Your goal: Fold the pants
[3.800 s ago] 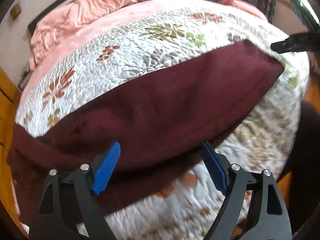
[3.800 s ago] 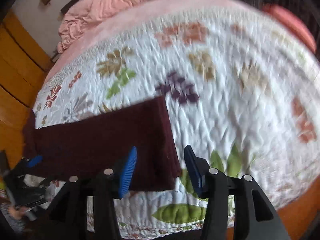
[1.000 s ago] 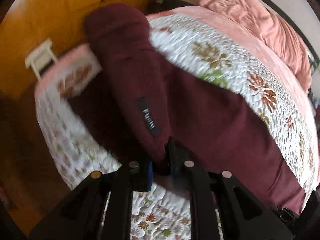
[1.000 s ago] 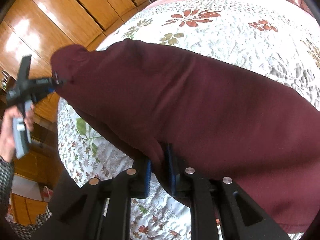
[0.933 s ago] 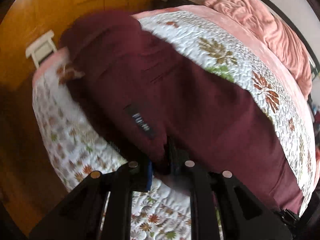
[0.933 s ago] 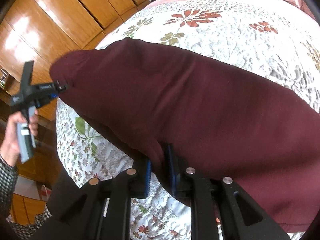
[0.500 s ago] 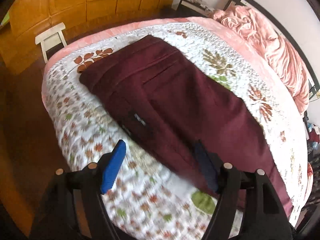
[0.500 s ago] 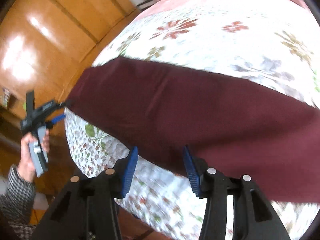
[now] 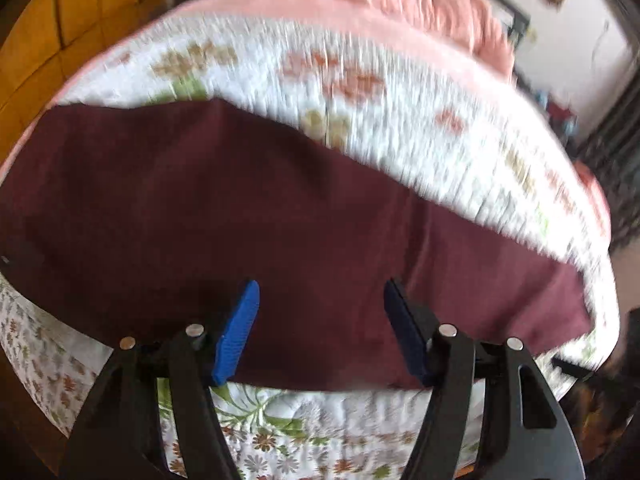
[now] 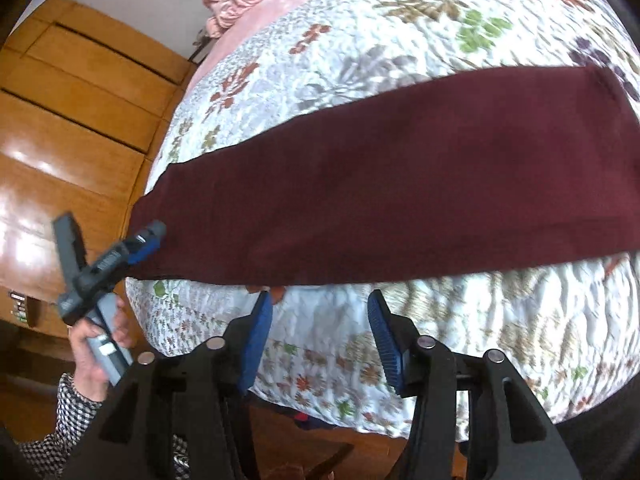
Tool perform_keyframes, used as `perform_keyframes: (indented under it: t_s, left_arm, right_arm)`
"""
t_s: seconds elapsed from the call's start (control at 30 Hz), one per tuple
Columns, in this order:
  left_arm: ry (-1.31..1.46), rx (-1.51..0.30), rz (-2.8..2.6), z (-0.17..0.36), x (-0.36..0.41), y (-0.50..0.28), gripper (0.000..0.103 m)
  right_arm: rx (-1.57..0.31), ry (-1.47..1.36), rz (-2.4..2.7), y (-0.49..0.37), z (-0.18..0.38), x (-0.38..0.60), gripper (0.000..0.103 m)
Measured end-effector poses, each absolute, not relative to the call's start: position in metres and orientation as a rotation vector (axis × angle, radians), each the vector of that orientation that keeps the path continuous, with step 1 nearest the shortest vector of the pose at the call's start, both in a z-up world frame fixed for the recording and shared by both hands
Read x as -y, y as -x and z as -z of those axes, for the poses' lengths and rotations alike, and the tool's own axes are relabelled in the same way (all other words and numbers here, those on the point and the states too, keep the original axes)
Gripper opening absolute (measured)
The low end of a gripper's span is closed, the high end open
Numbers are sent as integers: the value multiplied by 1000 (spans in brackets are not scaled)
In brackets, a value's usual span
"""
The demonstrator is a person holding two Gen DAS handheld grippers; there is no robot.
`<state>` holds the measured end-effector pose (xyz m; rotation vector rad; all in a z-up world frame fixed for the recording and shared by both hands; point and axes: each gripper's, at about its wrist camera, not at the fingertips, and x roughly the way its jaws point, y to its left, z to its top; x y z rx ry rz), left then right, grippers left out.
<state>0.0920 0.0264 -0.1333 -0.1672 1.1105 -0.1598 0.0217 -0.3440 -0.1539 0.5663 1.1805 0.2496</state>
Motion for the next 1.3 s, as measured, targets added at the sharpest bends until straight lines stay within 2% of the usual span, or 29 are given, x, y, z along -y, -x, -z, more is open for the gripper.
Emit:
perform_keyframes:
  t_s: [0.07, 0.17, 0.27, 0.3, 0.37, 0.47, 0.53, 0.63, 0.7, 0.8, 1.07, 1.2, 1.3]
  left_arm:
    - [82, -1148, 151, 156, -22, -87, 63]
    - [48, -1099, 159, 150, -21, -76, 64]
    - [173, -1075, 214, 136, -23, -71, 76]
    - [186, -1072, 235, 132, -19, -69, 80]
    - [176, -1074, 275, 130, -7, -67, 82]
    - [128, -1096, 314, 137, 16, -66, 86]
    - [93, -1110, 311, 145, 27, -68, 88]
    - [76, -1106, 294, 148, 33, -67, 89]
    - [74, -1111, 287, 149, 33, -69, 89]
    - [88, -1118, 281, 147, 33, -77, 89]
    - [104, -958, 292, 111, 47, -78, 89]
    - [55, -1088, 300, 154, 66, -82, 89]
    - [-91, -1042, 292, 167, 84, -74, 90]
  right_arm:
    - [-1183, -596, -228, -21, 158, 353, 59]
    - [-1184, -654, -173, -14, 167, 375, 60]
    - [-1155, -774, -180, -7, 175, 396, 61]
    - [-1137, -818, -164, -6, 177, 405, 68]
    - [-1107, -841, -110, -5, 180, 418, 72]
    - [-1048, -958, -89, -9, 191, 442, 70]
    - [-1000, -1021, -73, -12, 195, 458, 66]
    - [-944, -1080, -18, -15, 197, 475, 48]
    - [-929, -1112, 14, -17, 202, 485, 31]
    - [-916, -1078, 4, -20, 200, 490, 18]
    - [-716, -812, -80, -2, 103, 492, 14]
    - [-819, -793, 68, 1, 134, 514, 14]
    - [-948, -809, 129, -10, 175, 517, 16]
